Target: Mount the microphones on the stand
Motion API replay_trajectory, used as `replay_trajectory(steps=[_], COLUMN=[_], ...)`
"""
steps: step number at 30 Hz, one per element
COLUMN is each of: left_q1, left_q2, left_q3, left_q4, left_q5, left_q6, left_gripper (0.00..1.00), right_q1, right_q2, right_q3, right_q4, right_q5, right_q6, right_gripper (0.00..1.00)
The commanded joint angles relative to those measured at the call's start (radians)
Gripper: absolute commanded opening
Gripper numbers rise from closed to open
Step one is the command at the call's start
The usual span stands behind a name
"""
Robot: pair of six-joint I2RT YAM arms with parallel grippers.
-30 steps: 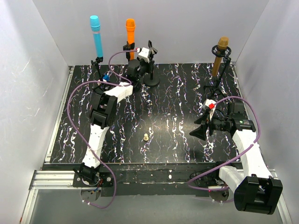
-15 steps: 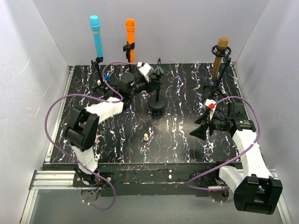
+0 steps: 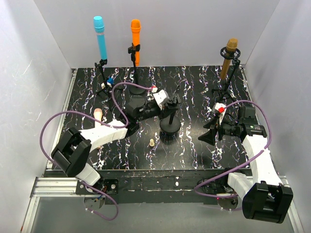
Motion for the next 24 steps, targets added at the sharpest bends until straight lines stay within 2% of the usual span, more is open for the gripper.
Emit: replay_trajectory(steps=[1,14,16,24], left_q1=[-0.010,-0.016,-0.016,-0.016], left_q2=[0.014,0.118,0.108,-0.024], left_q3=[0.003,0.005,-0.008,-0.083], left_q4=[0.083,0.143,0.127,0.035], left_q5=[0.026,0.056,0.046,-0.022], left_q6=[0.023,0.016,0.026,0.048], left_gripper=[0.00,0.01,0.20,0.63], right_q1=[-0.013,-0.019,-0.017,-0.019], right_q2=[-0.008,0.006,0.008,0.015], right_q3=[0.017,0.017,0.018,0.018], right_q4=[0.011,0.011,0.011,0.009], right_q5=[-0.009,-0.004,-0.004,-0.004], right_q6=[-0.011,-0.012,-0.014,-0.012], right_gripper=[0.83,0.83,0.83,0.83])
